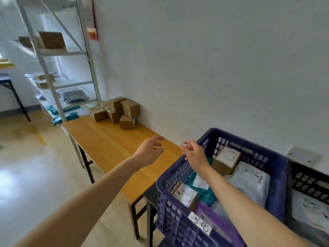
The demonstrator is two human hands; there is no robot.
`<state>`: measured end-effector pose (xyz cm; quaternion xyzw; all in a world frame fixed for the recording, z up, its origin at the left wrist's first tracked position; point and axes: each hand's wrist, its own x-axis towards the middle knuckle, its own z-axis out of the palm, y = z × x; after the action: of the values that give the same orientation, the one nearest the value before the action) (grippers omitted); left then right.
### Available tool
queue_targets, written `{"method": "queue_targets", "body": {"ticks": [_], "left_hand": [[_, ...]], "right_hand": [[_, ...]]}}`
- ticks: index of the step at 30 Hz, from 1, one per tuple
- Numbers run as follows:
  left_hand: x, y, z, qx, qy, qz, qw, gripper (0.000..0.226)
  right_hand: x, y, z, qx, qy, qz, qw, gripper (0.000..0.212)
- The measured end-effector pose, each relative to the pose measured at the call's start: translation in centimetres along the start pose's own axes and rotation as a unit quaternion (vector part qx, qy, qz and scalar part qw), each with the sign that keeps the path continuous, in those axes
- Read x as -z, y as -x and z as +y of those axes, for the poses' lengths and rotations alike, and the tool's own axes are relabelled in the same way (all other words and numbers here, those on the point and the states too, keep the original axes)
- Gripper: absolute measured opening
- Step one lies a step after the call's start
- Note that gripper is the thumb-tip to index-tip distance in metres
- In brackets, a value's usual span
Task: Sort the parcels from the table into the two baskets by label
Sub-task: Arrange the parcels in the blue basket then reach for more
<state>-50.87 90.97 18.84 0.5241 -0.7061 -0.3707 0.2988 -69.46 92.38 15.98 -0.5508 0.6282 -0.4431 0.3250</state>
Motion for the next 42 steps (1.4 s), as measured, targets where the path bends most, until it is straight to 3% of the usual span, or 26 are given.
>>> {"method": "queue_targets", "body": {"ticks": [9,16,30,42], "left_hand": [[12.9,-3.3,-12.1,0.088,0.031,0.053,0.994,0.043],[17.7,-8.4,-19.5,0.135,0.054,0.072,0.987,0.042],[27.0,-30.9,-28.8,0.129,-0.018,0.017,0.991,0.041],[30.7,-47.4,-35.6,0.132,0.02,-0.036,0.99,0.044]], "right_hand": [[-15.5,-6.5,-2.6,-0.032,-0.013,-0.035,0.999,0.03],[-22.7,-13.1,-2.7,-0.047,-0.004,-0.046,0.998,0.028],[-34.4,-35.0,-1.5,-0.081,-0.018,-0.023,0.996,0.03],[-40.9,-46.5,0.1,-0.144,-0.017,0.02,0.989,0.031]]}}
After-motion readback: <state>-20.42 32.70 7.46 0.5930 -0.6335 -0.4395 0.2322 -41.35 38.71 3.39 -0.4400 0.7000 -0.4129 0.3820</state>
